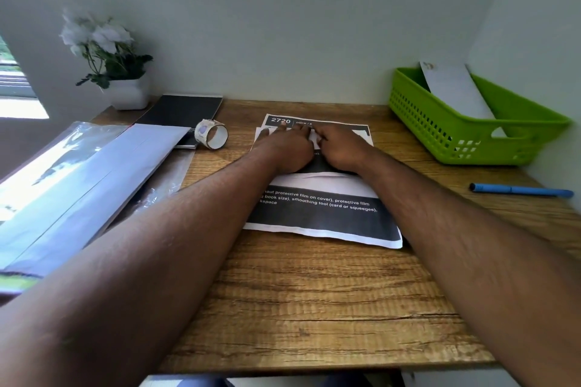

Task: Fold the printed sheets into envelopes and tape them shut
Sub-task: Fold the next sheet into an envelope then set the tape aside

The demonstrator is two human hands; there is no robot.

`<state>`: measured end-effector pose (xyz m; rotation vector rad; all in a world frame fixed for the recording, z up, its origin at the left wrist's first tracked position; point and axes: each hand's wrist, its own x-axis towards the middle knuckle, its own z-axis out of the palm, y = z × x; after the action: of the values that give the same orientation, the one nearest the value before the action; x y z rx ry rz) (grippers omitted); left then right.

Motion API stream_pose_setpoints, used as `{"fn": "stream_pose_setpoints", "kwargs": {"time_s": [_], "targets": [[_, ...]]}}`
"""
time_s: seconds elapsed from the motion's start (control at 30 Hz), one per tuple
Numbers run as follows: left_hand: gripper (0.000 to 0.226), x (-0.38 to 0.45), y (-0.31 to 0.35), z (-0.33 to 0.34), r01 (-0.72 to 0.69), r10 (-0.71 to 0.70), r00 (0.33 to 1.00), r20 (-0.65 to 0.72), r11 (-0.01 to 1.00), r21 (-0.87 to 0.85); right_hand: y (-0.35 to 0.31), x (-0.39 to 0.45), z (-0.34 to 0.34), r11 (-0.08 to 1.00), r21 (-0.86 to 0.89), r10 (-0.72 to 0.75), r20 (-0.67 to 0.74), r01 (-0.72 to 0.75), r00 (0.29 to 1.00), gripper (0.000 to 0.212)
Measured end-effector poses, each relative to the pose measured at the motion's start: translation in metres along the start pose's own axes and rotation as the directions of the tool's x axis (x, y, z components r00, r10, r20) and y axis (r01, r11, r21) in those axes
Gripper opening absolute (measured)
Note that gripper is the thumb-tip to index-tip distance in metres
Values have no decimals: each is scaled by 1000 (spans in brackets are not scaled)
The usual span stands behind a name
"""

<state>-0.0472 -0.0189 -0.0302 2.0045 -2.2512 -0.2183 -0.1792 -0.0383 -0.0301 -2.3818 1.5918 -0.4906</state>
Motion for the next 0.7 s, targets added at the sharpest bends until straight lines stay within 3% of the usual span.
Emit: {"fn": "stream_pose_setpoints", "kwargs": {"time_s": [0.23, 0.4, 0.57, 0.7], "targets": [[58, 0, -1, 1, 26, -26, 999, -22, 1000, -10, 6, -10, -8, 938, -273, 194, -104, -216, 975, 42], [58, -2, -4, 0, 1, -1, 1000, -7, 1000, -16, 26, -17, -22, 883, -337, 285, -169, -327, 944, 44], [58, -2, -1, 0, 37, -37, 999, 22, 999, 11, 4, -17, -25, 802, -541, 173, -198, -255, 965, 45], [56, -3, 1, -3, 60, -60, 998, 26, 998, 24, 3, -2, -15, 968, -244, 14, -151, -51, 988, 31]]}}
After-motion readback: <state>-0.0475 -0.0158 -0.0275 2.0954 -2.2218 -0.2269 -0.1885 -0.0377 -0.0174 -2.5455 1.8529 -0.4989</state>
